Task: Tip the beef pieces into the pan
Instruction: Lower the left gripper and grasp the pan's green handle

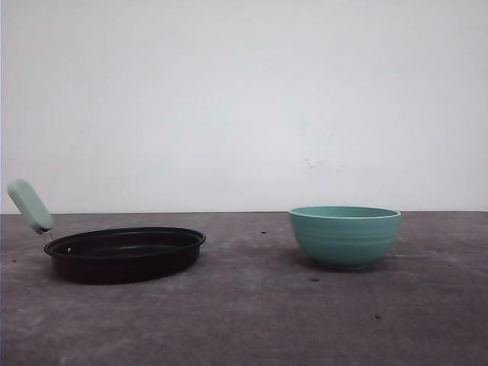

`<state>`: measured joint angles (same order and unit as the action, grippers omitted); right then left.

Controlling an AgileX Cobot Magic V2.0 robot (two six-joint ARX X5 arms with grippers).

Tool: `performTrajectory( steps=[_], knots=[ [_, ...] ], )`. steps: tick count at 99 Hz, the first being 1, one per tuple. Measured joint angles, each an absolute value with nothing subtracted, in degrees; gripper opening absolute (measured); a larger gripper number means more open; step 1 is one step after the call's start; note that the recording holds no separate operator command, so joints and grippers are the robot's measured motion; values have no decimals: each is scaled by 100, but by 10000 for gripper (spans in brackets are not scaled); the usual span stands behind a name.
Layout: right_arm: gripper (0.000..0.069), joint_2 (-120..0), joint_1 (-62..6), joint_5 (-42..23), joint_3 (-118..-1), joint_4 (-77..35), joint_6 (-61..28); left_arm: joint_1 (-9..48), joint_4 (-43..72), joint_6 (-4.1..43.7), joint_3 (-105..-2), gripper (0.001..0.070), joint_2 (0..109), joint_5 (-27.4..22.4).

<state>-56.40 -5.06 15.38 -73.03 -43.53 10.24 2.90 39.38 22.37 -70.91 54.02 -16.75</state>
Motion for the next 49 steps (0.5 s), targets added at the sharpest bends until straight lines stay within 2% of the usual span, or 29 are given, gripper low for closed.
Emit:
performTrajectory(
  steps=[16,35,49],
  knots=[
    [628,-5972,-504,1798,-7303,-4971,1096,290,3618,2436,-6259,639,5793,-1684],
    [628,-6071,-504,1800,-7303,-5374,1085,292,2630,3020,-4694,638,6014,-1798],
    [628,-6007,-504,1800,-7303,-5406,1052,290,2014,3363,-4058,634,6355,-1645]
  ],
)
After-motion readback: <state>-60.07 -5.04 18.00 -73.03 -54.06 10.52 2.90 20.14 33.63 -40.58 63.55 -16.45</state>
